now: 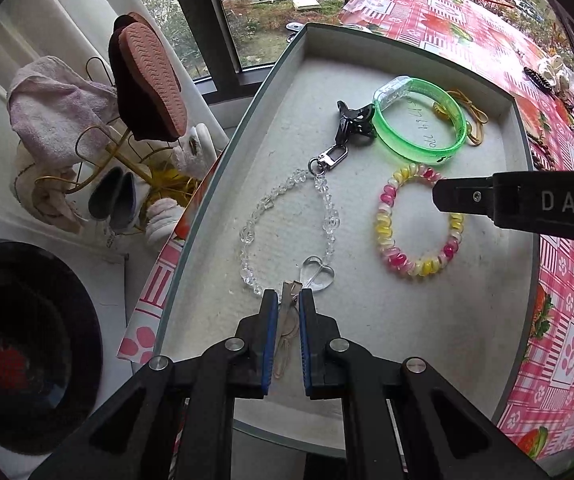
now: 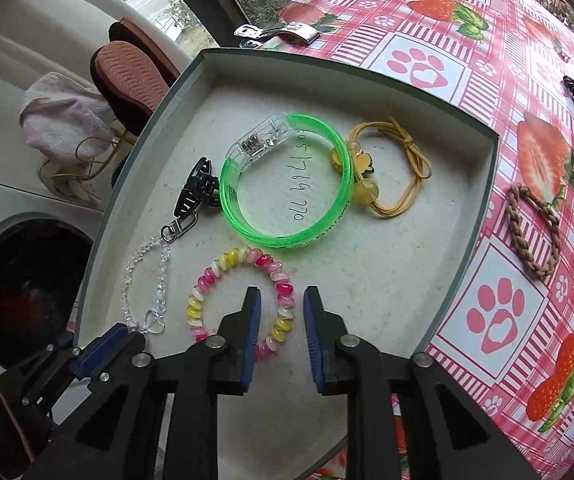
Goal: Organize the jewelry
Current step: 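Open both grippers to drop the bracelet and clip into the tray, then move both grippers back over the jewelry on the tablecloth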
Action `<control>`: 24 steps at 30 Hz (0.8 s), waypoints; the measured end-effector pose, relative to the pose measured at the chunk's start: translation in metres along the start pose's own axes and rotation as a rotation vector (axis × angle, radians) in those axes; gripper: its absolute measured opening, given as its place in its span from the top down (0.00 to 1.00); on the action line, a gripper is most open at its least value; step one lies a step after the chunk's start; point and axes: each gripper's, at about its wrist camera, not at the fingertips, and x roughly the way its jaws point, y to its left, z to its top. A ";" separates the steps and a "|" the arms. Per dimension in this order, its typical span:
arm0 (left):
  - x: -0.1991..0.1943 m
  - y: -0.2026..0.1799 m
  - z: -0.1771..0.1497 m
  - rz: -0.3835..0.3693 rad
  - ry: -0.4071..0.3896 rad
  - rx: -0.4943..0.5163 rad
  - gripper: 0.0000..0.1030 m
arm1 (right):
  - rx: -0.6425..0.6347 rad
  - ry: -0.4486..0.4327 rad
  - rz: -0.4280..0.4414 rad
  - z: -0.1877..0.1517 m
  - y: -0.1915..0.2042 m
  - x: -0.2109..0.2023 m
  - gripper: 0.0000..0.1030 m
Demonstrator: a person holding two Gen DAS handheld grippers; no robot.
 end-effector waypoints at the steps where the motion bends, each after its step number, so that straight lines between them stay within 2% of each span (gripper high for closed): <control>1: -0.001 -0.001 0.000 0.001 -0.001 0.004 0.84 | 0.004 -0.009 0.009 -0.001 -0.001 -0.003 0.51; 7: -0.009 -0.003 0.003 0.003 -0.008 0.016 0.84 | 0.019 -0.063 0.058 -0.004 -0.005 -0.030 0.49; 10: -0.014 -0.004 0.005 0.004 -0.013 0.025 0.83 | 0.034 -0.092 0.075 -0.008 -0.009 -0.046 0.43; 12: -0.019 -0.006 0.006 0.007 -0.013 0.025 0.35 | 0.050 -0.108 0.084 -0.012 -0.014 -0.056 0.42; 13: -0.022 -0.005 0.006 0.012 -0.022 0.017 0.00 | 0.060 -0.114 0.088 -0.014 -0.018 -0.060 0.42; 14: -0.027 -0.005 0.006 0.014 -0.049 0.010 0.00 | 0.070 -0.119 0.090 -0.016 -0.020 -0.064 0.42; 18: -0.033 -0.012 0.009 -0.010 -0.048 0.048 0.00 | 0.109 -0.136 0.083 -0.029 -0.037 -0.078 0.42; 21: -0.038 -0.020 0.011 -0.018 -0.062 0.079 0.00 | 0.152 -0.148 0.066 -0.042 -0.054 -0.088 0.31; 24: -0.047 -0.033 0.015 -0.040 -0.076 0.123 0.00 | 0.205 -0.158 0.048 -0.057 -0.074 -0.097 0.31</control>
